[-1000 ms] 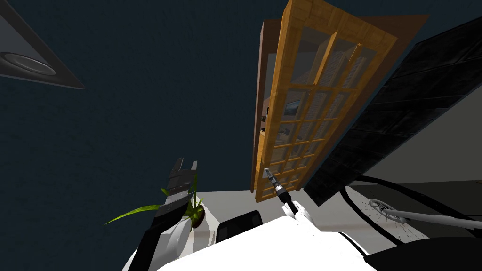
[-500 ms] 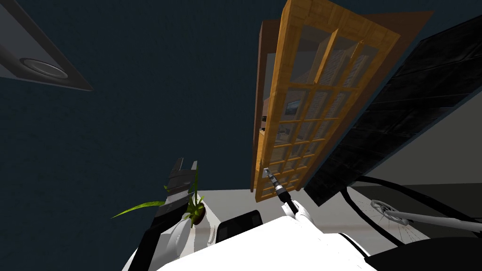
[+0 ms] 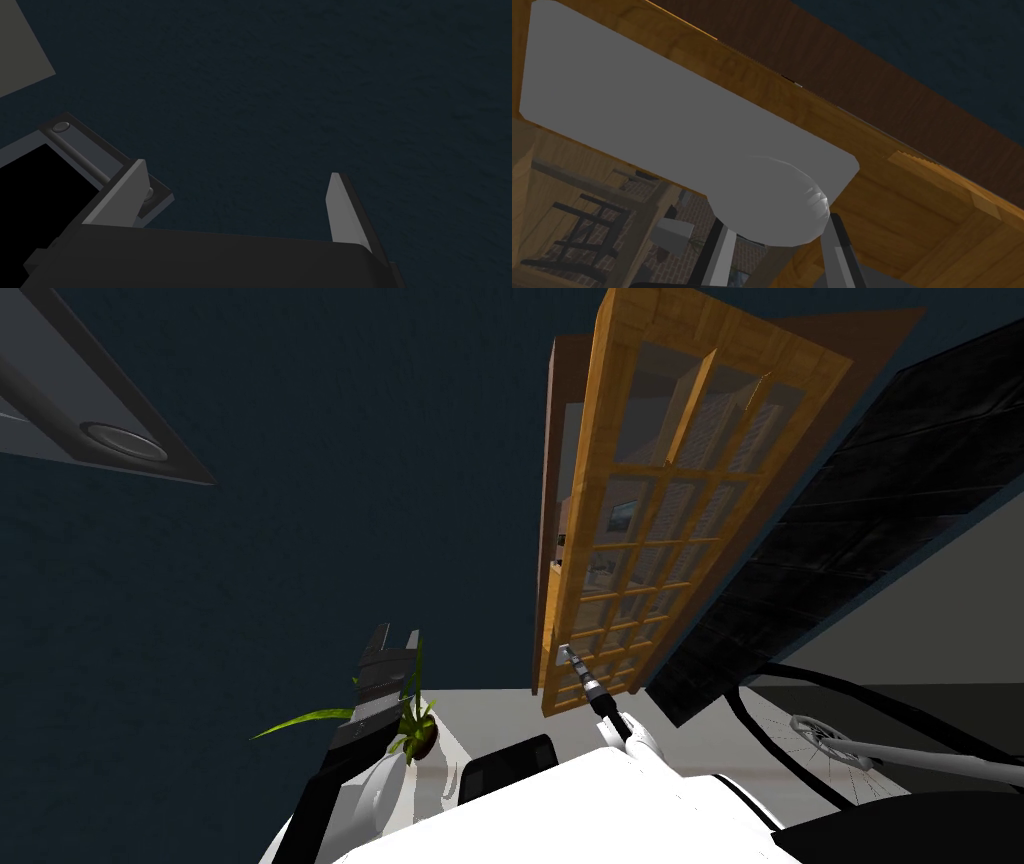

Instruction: Pull the door open

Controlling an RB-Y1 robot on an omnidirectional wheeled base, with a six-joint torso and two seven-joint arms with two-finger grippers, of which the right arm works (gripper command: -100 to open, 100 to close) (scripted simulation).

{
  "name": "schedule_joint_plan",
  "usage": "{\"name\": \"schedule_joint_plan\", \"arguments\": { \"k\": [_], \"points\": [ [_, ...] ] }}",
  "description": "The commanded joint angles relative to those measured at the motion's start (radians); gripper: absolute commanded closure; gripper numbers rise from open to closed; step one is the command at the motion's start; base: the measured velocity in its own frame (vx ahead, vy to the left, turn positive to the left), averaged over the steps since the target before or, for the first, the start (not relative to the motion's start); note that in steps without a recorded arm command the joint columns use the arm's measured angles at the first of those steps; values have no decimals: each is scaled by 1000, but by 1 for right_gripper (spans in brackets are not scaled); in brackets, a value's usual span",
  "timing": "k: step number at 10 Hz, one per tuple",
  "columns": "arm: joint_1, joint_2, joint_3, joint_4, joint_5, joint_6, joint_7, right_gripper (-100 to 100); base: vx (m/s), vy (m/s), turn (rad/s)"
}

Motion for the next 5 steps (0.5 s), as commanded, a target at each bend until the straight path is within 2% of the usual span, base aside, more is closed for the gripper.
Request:
{"name": "schedule_joint_plan", "arguments": {
  "k": [1,2,3,4,5],
  "points": [
    [-5,15,19,11,-1,-3,-31,100,-33,-15,20],
    [-7,14,30,13,-16,-2,-72,100,-31,-15,31],
    [-7,14,30,13,-16,-2,-72,100,-24,-10,5],
    [-10,12,41,16,-31,-2,-112,100,-22,-5,52],
    [-10,12,41,16,-31,-2,-114,100,-20,-1,21]
  ]
}}
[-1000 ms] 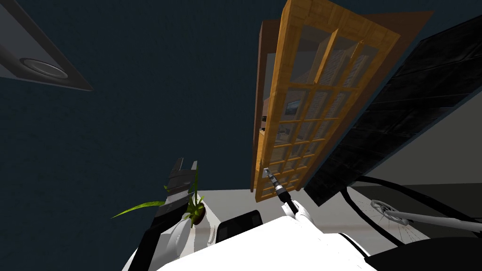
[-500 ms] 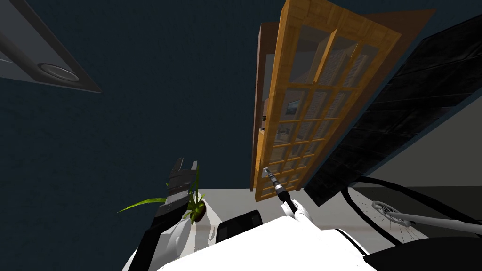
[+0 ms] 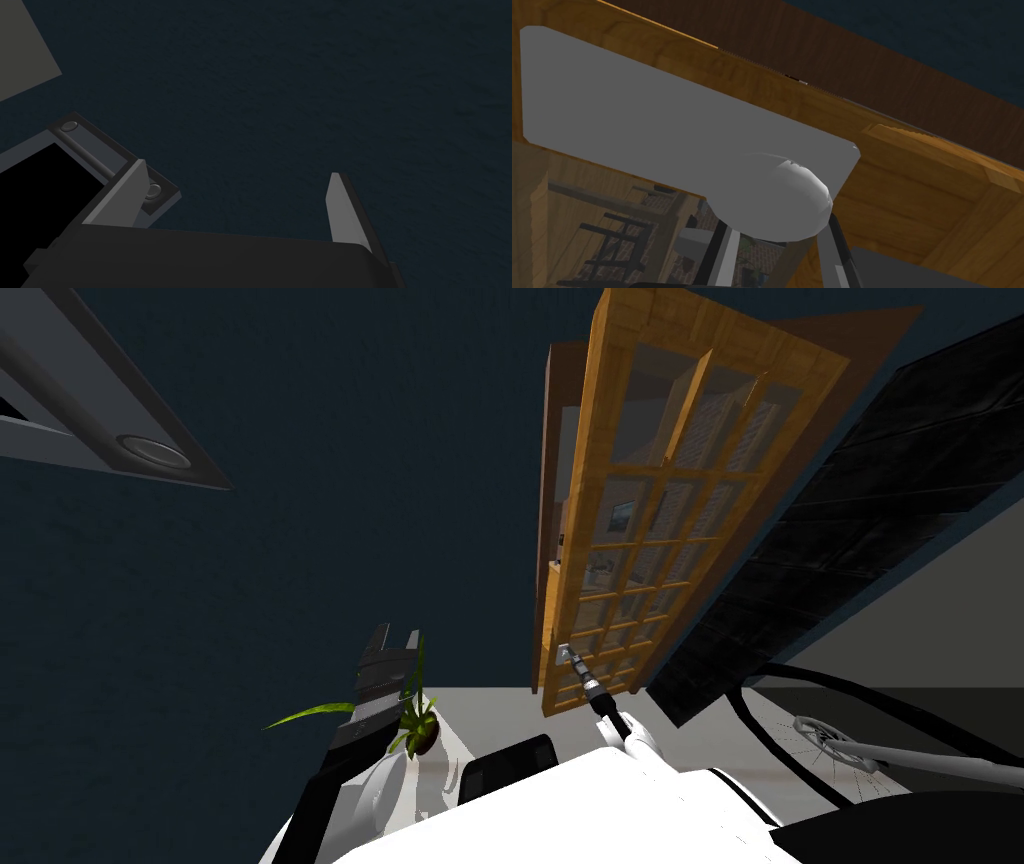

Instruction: Pull the door open

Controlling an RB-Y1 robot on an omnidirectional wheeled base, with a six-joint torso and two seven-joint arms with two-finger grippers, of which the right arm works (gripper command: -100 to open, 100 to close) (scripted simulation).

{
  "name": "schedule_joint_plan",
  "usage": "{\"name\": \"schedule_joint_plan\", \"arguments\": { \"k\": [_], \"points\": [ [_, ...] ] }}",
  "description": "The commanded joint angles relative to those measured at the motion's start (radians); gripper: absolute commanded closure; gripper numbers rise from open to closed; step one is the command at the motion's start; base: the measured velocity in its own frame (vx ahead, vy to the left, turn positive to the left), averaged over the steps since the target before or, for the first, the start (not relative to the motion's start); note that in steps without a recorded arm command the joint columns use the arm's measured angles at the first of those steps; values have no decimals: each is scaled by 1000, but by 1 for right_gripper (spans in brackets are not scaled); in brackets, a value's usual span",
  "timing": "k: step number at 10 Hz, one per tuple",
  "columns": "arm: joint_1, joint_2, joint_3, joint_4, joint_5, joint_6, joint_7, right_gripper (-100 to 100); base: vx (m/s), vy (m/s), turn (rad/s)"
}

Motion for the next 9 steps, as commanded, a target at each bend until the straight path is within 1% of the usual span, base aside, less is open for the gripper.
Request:
{"name": "schedule_joint_plan", "arguments": {
  "k": [1,2,3,4,6,7,9],
  "points": [
    [0,17,29,-5,-9,2,-50,100,-26,-15,-10],
    [0,17,29,-5,-9,2,-51,100,-23,-18,28],
    [-2,16,40,-2,-24,3,-89,100,-31,-14,35],
    [-2,16,40,-2,-24,3,-93,100,-19,-11,23],
    [-8,12,63,3,-54,5,-166,100,-34,-11,34],
    [-8,12,63,3,-54,5,-176,100,-18,-20,11],
    [-13,9,86,8,-85,7,-242,100,-43,-23,44]
  ]
}}
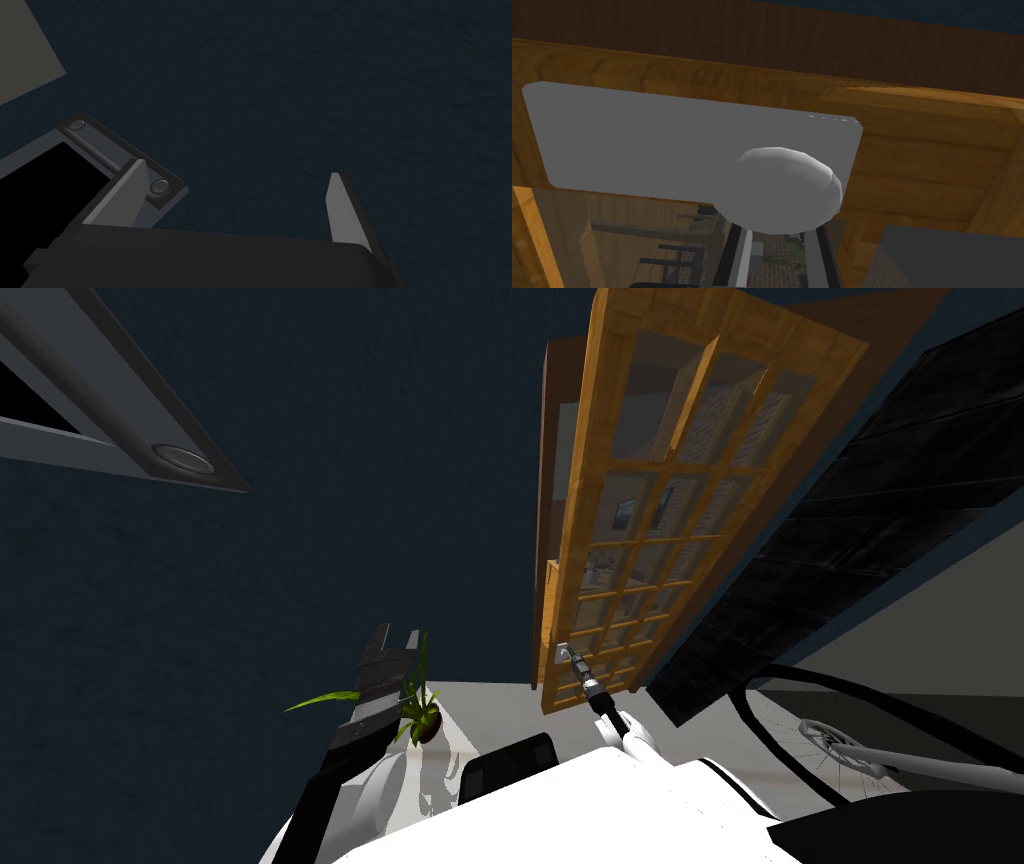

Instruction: Pull the door open

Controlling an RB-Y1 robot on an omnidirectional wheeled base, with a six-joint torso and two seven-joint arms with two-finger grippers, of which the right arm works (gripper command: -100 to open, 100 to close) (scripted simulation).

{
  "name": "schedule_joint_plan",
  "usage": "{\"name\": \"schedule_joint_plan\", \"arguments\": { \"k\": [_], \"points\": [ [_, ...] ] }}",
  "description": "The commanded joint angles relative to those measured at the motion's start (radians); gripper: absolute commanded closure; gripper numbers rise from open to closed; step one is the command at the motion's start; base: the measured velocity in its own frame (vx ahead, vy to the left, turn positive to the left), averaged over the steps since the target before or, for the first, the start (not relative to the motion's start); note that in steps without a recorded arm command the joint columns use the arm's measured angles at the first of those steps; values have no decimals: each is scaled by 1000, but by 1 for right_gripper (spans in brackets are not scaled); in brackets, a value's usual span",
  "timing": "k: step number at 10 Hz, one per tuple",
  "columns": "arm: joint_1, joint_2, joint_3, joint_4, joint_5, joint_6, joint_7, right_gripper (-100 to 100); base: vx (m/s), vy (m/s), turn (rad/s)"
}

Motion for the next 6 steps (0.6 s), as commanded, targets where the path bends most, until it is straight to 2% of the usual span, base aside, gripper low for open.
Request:
{"name": "schedule_joint_plan", "arguments": {
  "k": [1,2,3,6],
  "points": [
    [6,20,24,-24,0,6,-40,100,-29,-15,15],
    [6,20,24,-24,0,6,-40,100,-13,-4,-8],
    [4,19,36,-22,-15,7,-81,100,-22,-10,23],
    [4,19,36,-22,-15,7,-81,100,-10,-1,11]
  ]
}}
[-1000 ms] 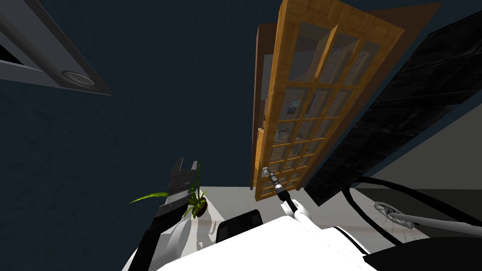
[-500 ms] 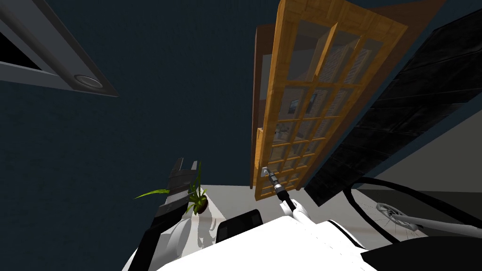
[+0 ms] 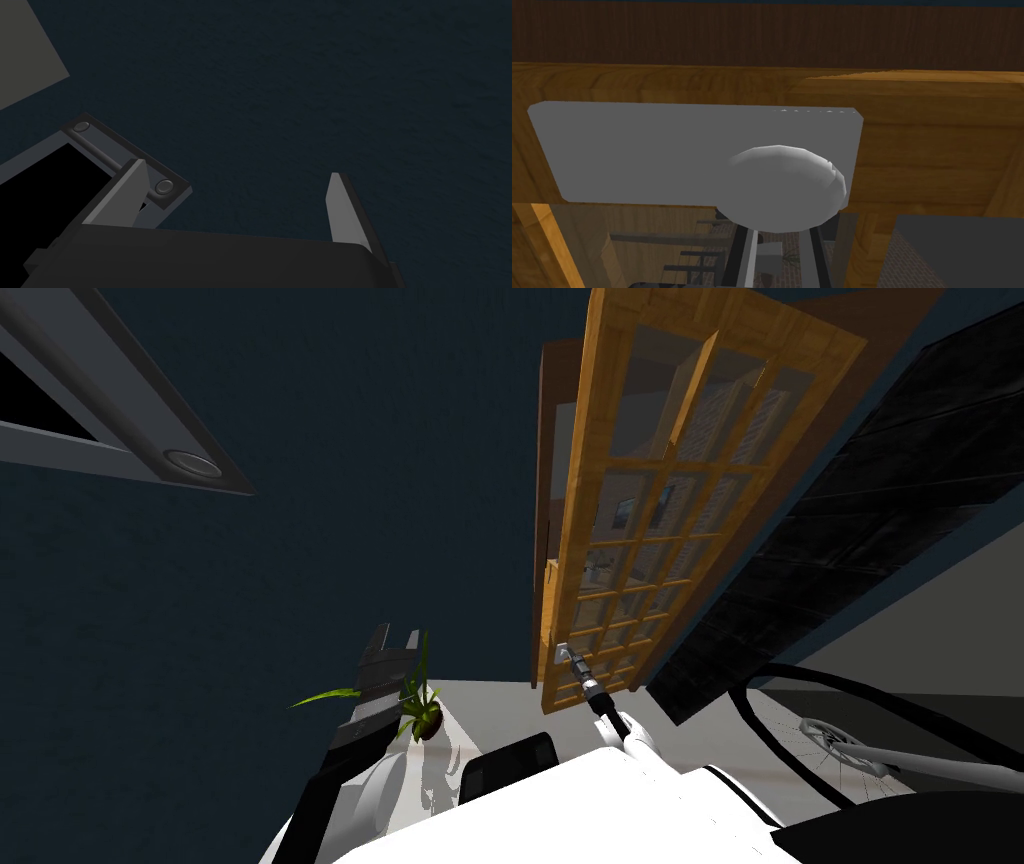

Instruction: Pull the door open

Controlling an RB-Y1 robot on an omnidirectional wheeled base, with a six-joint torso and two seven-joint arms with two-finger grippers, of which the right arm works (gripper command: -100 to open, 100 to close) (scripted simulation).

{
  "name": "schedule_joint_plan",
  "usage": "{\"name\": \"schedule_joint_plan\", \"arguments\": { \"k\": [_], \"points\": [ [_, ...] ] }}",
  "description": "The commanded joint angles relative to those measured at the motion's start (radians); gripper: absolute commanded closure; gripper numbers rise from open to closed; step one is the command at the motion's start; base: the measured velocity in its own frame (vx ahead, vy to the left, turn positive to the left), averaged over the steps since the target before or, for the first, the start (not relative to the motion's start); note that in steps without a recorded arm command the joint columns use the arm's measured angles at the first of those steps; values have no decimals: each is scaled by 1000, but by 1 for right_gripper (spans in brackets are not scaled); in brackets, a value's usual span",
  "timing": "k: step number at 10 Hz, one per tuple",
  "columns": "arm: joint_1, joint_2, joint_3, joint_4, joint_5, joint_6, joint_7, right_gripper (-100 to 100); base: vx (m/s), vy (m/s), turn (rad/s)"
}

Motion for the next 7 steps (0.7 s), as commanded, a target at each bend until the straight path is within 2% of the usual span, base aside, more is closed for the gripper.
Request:
{"name": "schedule_joint_plan", "arguments": {
  "k": [1,3,5,7],
  "points": [
    [-23,17,17,31,8,-30,-3,100,0,0,0],
    [-29,13,40,36,-22,-28,-73,100,-30,-18,42],
    [-27,13,40,0,-22,-24,-86,100,-26,-12,-5],
    [-29,13,40,27,-22,-28,-86,100,3,4,7]
  ]
}}
